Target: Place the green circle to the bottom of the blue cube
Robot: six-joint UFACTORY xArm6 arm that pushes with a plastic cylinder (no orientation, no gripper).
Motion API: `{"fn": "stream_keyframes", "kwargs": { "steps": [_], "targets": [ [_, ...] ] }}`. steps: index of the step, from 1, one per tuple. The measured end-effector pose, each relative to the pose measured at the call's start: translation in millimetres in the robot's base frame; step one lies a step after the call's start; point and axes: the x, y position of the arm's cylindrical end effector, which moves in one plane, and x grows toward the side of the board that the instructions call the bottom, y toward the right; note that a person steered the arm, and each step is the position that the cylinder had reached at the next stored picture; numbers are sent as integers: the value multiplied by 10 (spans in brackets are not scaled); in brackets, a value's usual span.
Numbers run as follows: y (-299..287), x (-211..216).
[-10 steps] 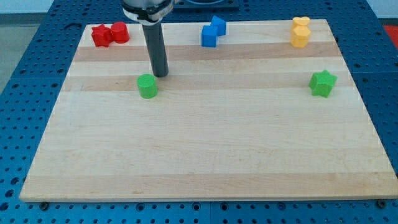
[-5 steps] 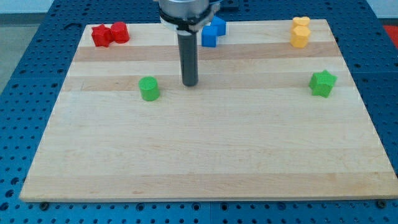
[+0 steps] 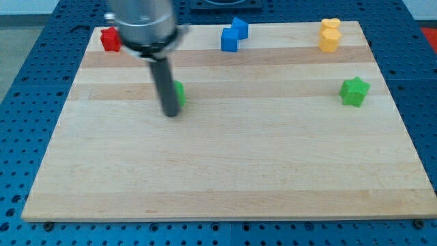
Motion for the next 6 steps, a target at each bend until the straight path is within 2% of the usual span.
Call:
{"fn": "stream_keyframes", "kwargs": {
  "steps": [1,2,3,4,6],
  "targets": [
    [-46,9],
    [-480,-7],
    [-756,-364],
    [-670,-537],
    [384,-31]
  ]
}}
